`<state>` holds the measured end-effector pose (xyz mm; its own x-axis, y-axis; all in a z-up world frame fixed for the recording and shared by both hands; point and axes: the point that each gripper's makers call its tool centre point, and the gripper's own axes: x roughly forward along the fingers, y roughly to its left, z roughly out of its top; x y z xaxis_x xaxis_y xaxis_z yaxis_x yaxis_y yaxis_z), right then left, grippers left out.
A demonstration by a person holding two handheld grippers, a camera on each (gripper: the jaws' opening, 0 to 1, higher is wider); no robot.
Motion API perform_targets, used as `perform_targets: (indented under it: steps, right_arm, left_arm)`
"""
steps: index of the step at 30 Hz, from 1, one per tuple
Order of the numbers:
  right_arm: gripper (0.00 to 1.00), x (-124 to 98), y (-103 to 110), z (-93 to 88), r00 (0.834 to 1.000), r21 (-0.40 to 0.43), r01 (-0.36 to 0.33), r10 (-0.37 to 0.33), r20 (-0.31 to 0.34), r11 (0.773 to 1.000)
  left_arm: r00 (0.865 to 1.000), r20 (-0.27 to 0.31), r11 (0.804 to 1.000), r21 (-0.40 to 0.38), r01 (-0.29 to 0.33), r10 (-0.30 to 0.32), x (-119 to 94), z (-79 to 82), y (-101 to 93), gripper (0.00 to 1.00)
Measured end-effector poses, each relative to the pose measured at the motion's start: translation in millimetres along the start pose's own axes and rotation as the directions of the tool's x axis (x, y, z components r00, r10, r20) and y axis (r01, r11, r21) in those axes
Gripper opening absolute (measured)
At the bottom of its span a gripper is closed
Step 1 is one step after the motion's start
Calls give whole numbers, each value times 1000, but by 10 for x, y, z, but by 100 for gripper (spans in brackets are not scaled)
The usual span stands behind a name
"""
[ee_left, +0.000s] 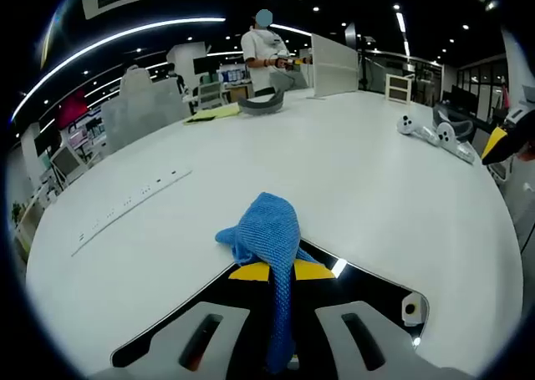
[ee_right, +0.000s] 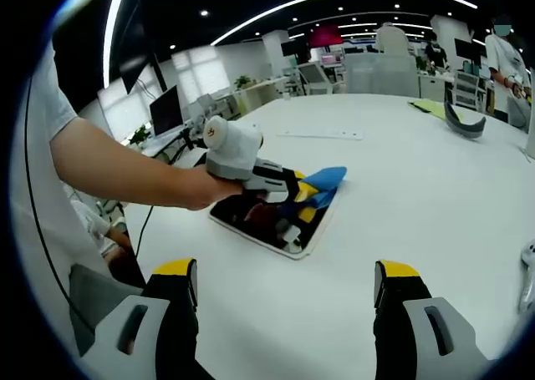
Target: Wipe the mirror surface with the cleaning cloth until all visible marks leave the cleaned area.
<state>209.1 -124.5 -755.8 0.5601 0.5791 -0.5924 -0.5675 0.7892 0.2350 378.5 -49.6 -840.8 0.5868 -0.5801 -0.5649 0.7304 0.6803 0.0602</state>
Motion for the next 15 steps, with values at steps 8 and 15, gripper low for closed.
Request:
perform_targets:
  steps: [8, 15]
  right_arm:
    - [86, -15, -10, 12, 1000, -2, 8, -8, 7, 1000]
    - [86, -35, -17, 27, 1000, 4, 13, -13, 14, 1000]
  left_arm:
    - [1000, 4, 1000, -10, 11, -11, 3, 0, 2, 5]
    - [1000, 2, 1000, 5, 18, -18, -8, 3, -21, 5]
